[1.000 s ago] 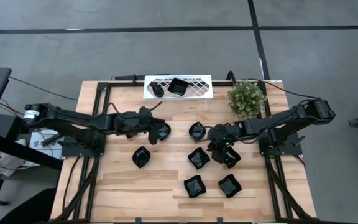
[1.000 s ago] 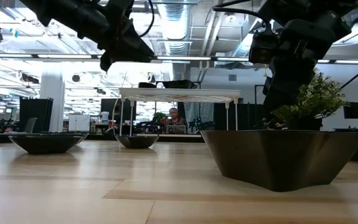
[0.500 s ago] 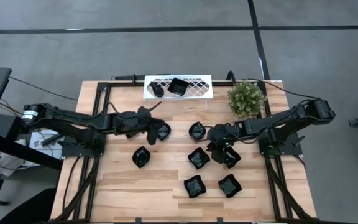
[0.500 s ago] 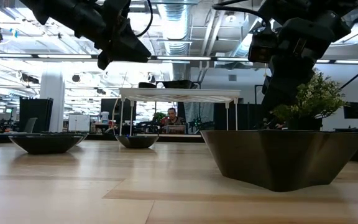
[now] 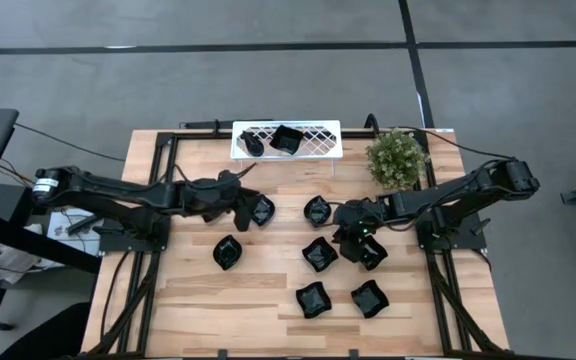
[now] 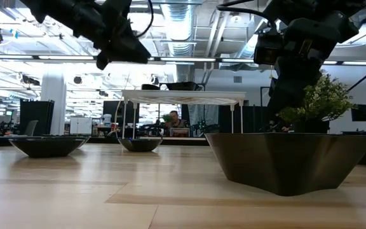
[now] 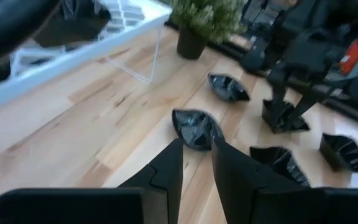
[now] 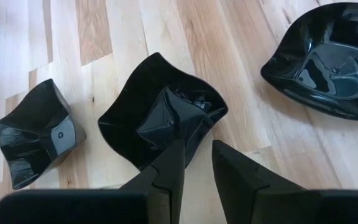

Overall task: Pick & Place Mini shaped plates
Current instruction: Stack the black distorted square plate on top of the black distorted square plate on the shelf

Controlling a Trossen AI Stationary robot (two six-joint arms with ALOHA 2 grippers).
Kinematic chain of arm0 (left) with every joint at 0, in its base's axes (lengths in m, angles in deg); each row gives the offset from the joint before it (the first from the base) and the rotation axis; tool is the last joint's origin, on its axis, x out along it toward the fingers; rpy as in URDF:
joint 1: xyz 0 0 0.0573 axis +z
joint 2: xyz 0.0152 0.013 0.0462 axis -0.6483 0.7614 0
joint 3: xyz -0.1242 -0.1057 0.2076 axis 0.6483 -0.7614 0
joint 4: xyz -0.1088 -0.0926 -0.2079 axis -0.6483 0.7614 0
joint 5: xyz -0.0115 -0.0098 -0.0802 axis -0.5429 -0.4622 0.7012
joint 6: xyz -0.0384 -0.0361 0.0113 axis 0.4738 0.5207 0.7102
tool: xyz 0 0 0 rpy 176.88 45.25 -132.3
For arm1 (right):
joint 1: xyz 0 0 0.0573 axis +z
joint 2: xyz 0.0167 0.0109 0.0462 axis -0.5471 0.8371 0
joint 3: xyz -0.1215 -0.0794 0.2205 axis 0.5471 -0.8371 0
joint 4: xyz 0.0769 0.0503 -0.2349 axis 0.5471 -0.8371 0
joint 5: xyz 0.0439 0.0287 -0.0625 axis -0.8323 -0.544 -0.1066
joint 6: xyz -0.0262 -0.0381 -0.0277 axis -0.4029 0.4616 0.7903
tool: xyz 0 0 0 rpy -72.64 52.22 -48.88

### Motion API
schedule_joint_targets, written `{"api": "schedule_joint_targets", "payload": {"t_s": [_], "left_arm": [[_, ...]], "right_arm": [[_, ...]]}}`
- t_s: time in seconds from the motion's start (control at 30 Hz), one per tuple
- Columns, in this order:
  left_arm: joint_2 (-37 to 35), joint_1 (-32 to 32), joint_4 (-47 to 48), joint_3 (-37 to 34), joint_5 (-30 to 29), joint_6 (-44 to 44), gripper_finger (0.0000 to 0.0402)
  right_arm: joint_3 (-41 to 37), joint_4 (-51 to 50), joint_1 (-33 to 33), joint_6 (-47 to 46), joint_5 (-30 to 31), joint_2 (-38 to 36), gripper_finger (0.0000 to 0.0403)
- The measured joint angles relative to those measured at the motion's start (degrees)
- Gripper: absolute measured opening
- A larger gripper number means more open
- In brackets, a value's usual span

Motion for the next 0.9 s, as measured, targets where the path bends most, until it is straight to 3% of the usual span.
{"api": "schedule_joint_targets", "payload": {"t_s": [0.33, 0.53, 0.9], "left_arm": [[-7.8, 0.0, 5.8, 0.0, -3.5, -1.0, 0.0086], [-7.5, -0.2, 6.3, -0.2, -3.4, -1.0, 0.0086], [-8.7, -1.4, 4.0, -4.4, -3.4, 3.4, 0.0086]], "right_arm": [[0.0, 0.1, 0.0, 0.3, 0.4, 1.9, 0.0078], [0.0, 3.3, -0.1, 0.3, 0.4, 7.7, 0.0078], [0.0, 5.2, -0.2, -1.0, 0.3, 8.5, 0.0078]]}}
